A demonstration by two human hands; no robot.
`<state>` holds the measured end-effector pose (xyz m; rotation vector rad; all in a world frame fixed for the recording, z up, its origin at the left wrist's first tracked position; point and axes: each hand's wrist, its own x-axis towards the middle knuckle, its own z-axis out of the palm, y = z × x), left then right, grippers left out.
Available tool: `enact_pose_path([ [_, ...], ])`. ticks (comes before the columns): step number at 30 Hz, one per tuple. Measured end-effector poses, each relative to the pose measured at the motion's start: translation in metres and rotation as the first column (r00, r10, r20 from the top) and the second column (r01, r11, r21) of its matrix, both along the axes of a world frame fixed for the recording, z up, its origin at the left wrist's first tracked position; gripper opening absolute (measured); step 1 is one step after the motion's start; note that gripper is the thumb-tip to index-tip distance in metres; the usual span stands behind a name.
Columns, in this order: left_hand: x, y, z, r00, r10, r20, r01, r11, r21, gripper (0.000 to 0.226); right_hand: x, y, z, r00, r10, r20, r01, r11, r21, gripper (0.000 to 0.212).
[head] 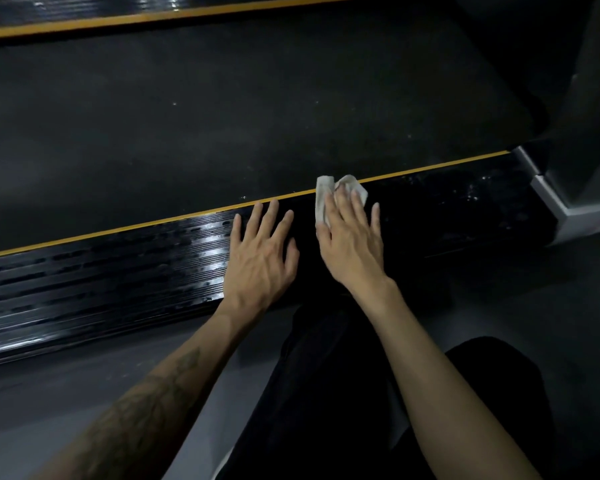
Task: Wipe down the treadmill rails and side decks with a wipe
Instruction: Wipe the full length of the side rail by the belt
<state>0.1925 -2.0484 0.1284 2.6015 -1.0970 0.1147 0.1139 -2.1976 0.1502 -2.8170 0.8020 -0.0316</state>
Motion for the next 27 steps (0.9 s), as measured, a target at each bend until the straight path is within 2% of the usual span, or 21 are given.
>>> enact_pose_path([
  [2, 0.0, -0.001, 0.0, 1.0, 0.009, -0.011, -0.009, 1.0, -0.002, 0.059, -0.003, 0.011, -0.001, 1.0, -0.009, -0.004, 0.009, 1.0, 0.001, 0.062],
  [7, -0.001, -0.003, -0.001, 1.0, 0.01, -0.025, -0.01, 1.0, -0.01, 0.061, 0.009, -0.002, 0.001, 0.995, 0.087, -0.038, -0.087, 0.996, 0.011, 0.059],
  [13, -0.002, -0.003, -0.001, 1.0, 0.014, -0.016, -0.014, 1.0, -0.008, 0.06, -0.008, 0.008, 0.002, 0.997, -0.033, -0.07, 0.028, 0.997, -0.072, 0.063],
  [19, -0.002, -0.004, -0.001, 1.0, 0.009, -0.023, -0.009, 1.0, -0.006, 0.06, 0.0, -0.002, 0.0, 0.993, 0.108, -0.053, -0.111, 0.993, -0.05, 0.06],
  [25, -0.002, -0.005, -0.001, 1.0, 0.007, -0.012, -0.007, 1.0, -0.002, 0.06, -0.015, 0.012, -0.003, 0.999, -0.017, -0.045, 0.013, 0.997, -0.082, 0.065],
  [27, -0.002, -0.005, -0.001, 1.0, 0.009, -0.018, -0.009, 1.0, -0.005, 0.06, -0.013, 0.019, -0.005, 1.0, 0.019, -0.02, -0.02, 0.998, -0.058, 0.073],
])
